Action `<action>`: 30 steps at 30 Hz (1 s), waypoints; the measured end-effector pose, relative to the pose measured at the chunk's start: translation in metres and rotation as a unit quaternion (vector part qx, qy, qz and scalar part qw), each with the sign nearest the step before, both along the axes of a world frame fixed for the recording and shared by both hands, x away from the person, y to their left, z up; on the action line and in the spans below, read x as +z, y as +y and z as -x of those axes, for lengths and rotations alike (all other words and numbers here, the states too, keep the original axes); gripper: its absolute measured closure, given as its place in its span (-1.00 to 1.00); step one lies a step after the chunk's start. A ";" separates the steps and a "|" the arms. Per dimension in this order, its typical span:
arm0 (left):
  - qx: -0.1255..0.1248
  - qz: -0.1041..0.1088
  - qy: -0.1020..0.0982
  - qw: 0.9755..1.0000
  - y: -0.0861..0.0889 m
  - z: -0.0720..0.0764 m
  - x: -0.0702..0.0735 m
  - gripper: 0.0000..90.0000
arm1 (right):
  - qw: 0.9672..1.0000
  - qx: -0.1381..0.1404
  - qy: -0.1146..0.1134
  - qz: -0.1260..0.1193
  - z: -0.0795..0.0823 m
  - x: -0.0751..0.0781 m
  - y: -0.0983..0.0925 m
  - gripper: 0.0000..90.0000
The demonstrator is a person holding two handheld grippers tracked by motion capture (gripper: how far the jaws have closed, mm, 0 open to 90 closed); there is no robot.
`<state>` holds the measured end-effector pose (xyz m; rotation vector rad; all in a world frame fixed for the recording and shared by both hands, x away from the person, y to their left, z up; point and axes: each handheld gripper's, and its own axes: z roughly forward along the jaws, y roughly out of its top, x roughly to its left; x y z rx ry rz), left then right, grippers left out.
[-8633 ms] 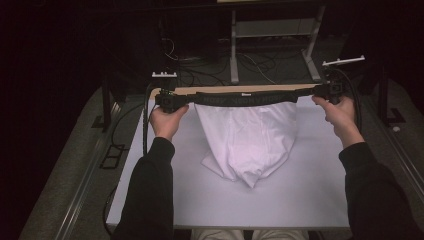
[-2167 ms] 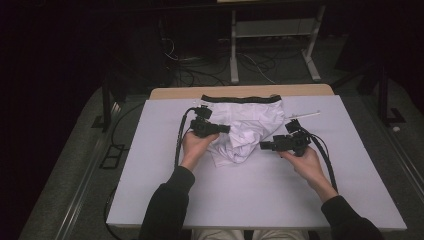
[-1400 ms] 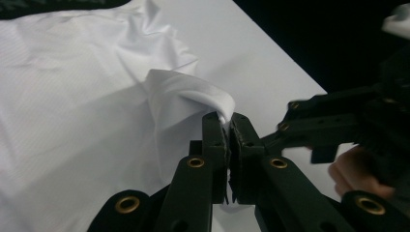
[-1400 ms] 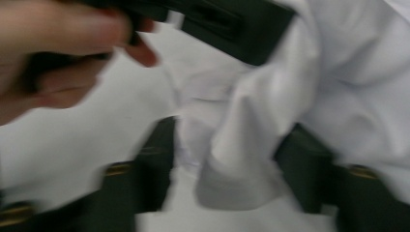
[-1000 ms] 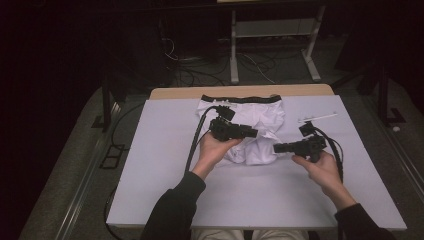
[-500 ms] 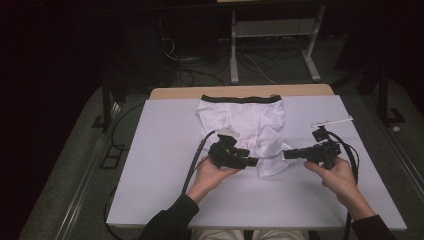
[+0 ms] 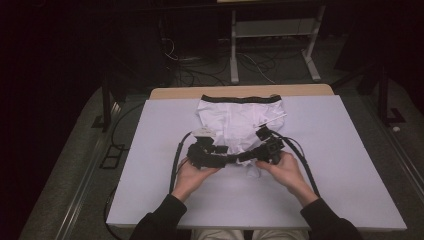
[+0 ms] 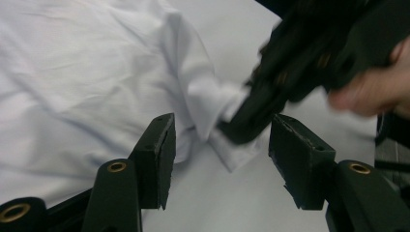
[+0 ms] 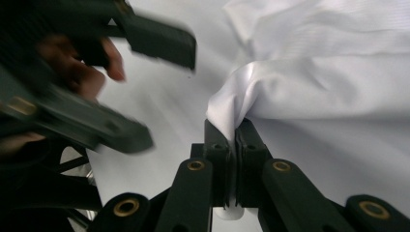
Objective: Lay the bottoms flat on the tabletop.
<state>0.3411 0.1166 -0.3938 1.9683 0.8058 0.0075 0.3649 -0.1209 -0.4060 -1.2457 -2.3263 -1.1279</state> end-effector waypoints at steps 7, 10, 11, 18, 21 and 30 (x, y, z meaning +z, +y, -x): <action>0.036 0.021 0.009 0.999 0.024 -0.010 0.000 -0.04 | 1.000 0.010 0.012 0.021 -0.007 -0.032 0.042 0.82; 0.038 0.014 0.017 0.999 0.022 -0.011 -0.005 -0.04 | 0.999 0.015 0.003 0.045 -0.007 -0.039 0.043 0.55; 0.036 0.010 0.019 0.999 0.021 -0.012 -0.006 -0.04 | 0.999 0.013 0.000 0.043 -0.005 -0.037 0.041 0.45; 0.041 -0.012 0.038 0.998 0.021 -0.015 -0.014 -0.07 | 0.998 -0.016 -0.061 0.018 0.009 0.005 -0.005 0.10; 0.047 -0.023 0.051 0.997 0.021 -0.014 -0.018 -0.08 | 0.997 -0.035 -0.071 0.012 0.015 0.018 -0.028 0.06; 0.063 -0.084 0.065 0.992 0.025 -0.018 -0.031 -0.09 | 0.995 -0.080 -0.054 0.004 0.023 0.006 -0.073 -0.01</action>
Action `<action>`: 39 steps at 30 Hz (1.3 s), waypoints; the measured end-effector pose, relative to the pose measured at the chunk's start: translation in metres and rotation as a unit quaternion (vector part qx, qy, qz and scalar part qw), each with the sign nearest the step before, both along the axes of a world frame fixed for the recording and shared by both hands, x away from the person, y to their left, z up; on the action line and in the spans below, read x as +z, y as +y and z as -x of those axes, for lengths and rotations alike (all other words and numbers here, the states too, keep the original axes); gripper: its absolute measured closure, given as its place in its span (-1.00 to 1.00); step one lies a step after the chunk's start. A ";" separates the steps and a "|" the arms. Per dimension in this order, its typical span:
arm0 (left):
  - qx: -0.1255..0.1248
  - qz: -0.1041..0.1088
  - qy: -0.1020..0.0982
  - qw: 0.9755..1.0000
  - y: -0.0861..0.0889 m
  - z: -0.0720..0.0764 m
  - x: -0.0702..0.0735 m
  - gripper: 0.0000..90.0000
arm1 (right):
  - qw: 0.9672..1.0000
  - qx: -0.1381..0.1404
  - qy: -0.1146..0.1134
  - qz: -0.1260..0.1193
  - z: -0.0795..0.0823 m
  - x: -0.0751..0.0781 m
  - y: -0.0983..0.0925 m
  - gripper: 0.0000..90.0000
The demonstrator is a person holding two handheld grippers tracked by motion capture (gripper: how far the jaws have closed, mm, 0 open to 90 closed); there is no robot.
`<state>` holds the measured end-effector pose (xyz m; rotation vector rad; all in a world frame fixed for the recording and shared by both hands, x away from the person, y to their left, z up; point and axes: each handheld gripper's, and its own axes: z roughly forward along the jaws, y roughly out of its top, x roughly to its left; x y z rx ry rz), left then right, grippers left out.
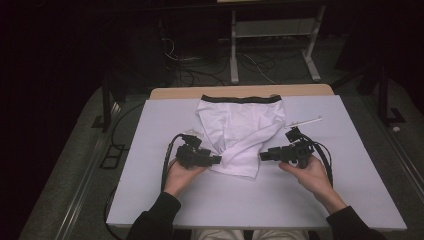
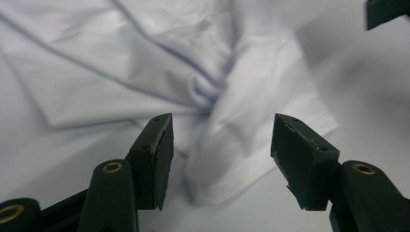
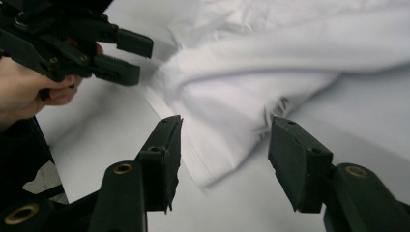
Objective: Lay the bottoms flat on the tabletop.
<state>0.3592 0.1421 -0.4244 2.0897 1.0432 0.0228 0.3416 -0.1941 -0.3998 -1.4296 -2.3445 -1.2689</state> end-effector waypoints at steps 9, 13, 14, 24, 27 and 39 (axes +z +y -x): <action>-0.003 -0.010 0.046 0.999 0.013 -0.007 -0.012 -0.06 | 1.000 -0.004 0.024 0.010 0.001 -0.019 0.000 -0.02; -0.019 -0.004 0.063 0.998 0.013 -0.010 -0.017 0.04 | 1.000 -0.004 0.024 0.008 0.001 -0.019 0.002 -0.02; -0.023 -0.002 0.066 0.998 0.013 -0.011 -0.018 0.07 | 1.000 -0.003 0.024 0.008 0.001 -0.019 0.002 -0.02; -0.063 -0.013 0.074 0.995 0.000 -0.013 -0.022 0.85 | 0.999 0.000 0.031 0.007 0.001 -0.022 0.006 -0.01; -0.058 -0.022 0.066 0.996 -0.002 -0.012 -0.019 0.93 | 0.999 -0.004 0.037 0.008 0.000 -0.025 0.009 0.00; 0.058 0.040 -0.004 0.998 0.027 -0.021 -0.006 0.93 | 0.999 -0.007 0.041 0.011 -0.010 -0.033 0.025 0.03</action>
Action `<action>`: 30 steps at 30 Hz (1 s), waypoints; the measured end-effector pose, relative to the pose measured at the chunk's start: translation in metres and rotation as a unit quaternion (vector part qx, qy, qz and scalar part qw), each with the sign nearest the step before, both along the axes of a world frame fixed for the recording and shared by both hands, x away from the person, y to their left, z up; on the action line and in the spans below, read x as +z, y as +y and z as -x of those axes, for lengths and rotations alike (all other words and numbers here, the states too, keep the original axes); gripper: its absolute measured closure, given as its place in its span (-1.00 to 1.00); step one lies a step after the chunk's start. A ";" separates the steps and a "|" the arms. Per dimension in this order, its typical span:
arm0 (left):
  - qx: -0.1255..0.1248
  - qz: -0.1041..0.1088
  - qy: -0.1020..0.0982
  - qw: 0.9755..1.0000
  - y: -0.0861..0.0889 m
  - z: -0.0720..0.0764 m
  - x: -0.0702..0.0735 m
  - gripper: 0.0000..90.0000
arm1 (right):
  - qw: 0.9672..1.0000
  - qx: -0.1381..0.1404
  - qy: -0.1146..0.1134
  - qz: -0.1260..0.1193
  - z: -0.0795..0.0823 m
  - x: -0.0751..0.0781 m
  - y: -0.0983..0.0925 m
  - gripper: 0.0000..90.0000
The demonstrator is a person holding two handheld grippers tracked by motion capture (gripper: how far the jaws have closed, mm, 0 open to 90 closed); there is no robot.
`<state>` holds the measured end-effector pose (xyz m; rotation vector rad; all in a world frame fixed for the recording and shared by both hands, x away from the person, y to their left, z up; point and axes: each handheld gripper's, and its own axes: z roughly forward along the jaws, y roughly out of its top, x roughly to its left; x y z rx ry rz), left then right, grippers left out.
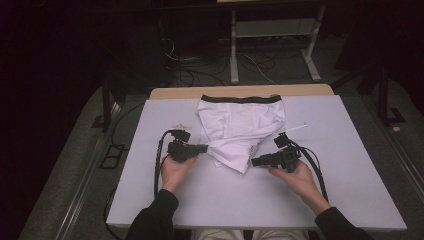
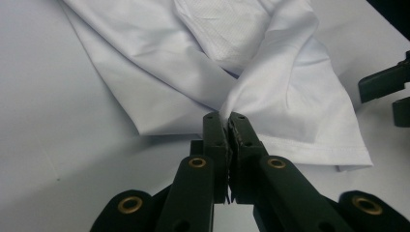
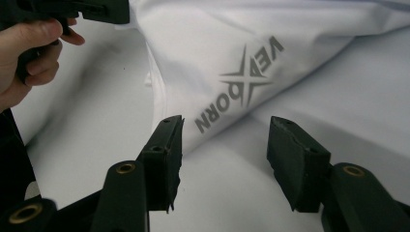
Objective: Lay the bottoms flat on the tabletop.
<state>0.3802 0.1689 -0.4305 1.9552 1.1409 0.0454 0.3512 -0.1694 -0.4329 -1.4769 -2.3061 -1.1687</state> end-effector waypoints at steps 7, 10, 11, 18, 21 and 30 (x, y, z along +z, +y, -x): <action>0.036 0.006 -0.007 0.999 0.008 -0.003 0.000 0.93 | 1.000 0.005 0.004 -0.003 -0.008 -0.010 0.020 0.06; 0.045 0.003 -0.005 0.999 0.012 -0.004 -0.001 0.93 | 1.000 0.007 0.000 0.002 -0.010 -0.013 0.026 0.08; 0.051 0.001 -0.007 0.999 0.013 -0.004 -0.001 0.93 | 1.000 0.007 0.002 0.002 -0.011 -0.014 0.029 0.10; 0.052 -0.006 -0.001 0.999 0.014 -0.005 -0.004 0.93 | 1.000 0.018 -0.005 0.018 -0.007 -0.016 0.046 0.08; 0.048 -0.011 0.002 0.999 0.013 -0.006 -0.005 0.93 | 0.999 0.025 -0.007 0.022 -0.003 -0.015 0.054 0.07; 0.039 -0.018 0.006 0.999 0.012 -0.004 -0.005 0.93 | 0.995 0.065 -0.024 0.068 0.011 -0.010 0.071 0.22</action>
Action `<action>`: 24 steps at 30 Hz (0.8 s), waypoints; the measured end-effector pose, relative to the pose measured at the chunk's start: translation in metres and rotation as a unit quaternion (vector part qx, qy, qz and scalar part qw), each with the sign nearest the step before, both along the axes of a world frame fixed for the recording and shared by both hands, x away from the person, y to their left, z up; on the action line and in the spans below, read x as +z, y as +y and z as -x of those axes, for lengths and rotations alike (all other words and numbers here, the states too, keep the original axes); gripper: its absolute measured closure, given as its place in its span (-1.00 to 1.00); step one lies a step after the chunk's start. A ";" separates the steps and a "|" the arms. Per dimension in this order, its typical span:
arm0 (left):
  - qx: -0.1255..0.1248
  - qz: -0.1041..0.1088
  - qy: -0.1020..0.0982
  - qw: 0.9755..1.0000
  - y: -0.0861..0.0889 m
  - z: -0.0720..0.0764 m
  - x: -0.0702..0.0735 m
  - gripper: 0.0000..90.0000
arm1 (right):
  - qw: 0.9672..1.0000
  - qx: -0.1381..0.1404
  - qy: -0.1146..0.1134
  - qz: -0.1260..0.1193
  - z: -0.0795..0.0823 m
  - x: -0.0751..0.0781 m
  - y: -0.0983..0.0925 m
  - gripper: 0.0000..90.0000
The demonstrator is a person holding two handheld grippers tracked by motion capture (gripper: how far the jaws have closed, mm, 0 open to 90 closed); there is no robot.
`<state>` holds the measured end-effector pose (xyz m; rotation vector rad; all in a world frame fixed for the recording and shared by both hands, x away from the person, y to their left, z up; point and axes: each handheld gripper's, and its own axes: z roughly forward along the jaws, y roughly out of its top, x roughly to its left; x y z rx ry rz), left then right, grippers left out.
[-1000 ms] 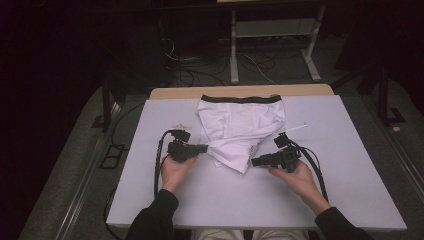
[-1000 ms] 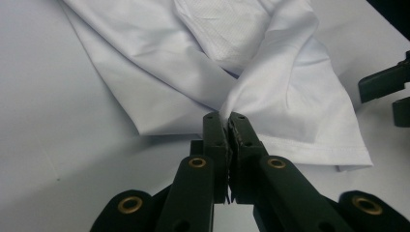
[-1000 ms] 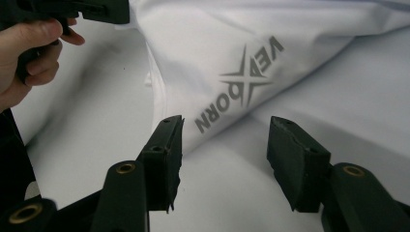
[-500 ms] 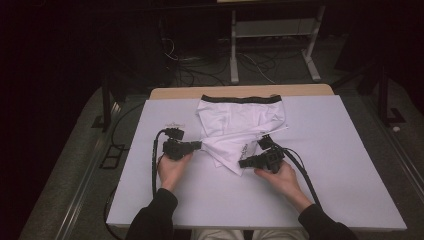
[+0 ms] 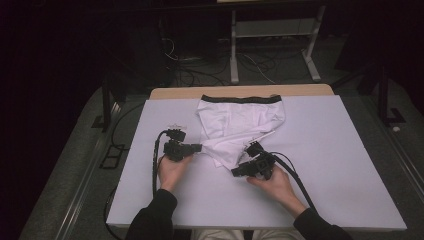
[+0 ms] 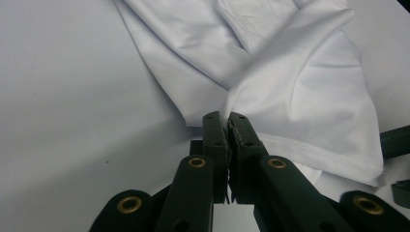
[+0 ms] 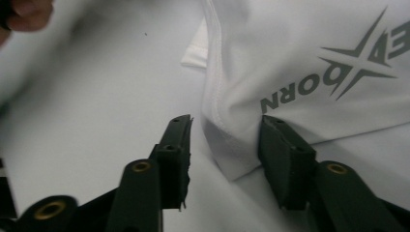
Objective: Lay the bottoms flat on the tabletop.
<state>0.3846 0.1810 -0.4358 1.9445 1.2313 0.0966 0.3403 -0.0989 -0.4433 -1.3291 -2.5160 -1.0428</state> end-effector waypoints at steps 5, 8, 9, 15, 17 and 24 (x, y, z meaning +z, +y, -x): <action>-0.004 0.003 -0.004 1.000 -0.001 0.002 0.002 0.92 | 0.999 -0.007 -0.034 0.035 0.005 0.000 0.004 0.52; -0.006 0.004 -0.005 1.000 -0.001 0.003 0.003 0.92 | 0.996 -0.016 -0.059 0.059 0.011 0.000 0.008 0.68; -0.006 0.004 -0.004 1.000 -0.001 0.003 0.004 0.93 | 0.995 -0.019 -0.069 0.068 0.014 0.000 0.010 0.71; -0.010 0.007 -0.005 1.000 -0.001 0.004 0.005 0.93 | 0.993 -0.013 -0.081 0.087 0.018 0.001 0.015 0.91; -0.011 0.010 -0.004 1.000 -0.002 0.005 0.006 0.93 | 0.993 -0.007 -0.080 0.087 0.016 0.001 0.015 0.93; -0.040 0.022 -0.001 0.999 -0.011 0.013 0.015 0.93 | 0.996 0.016 -0.046 0.069 0.005 0.014 -0.017 0.94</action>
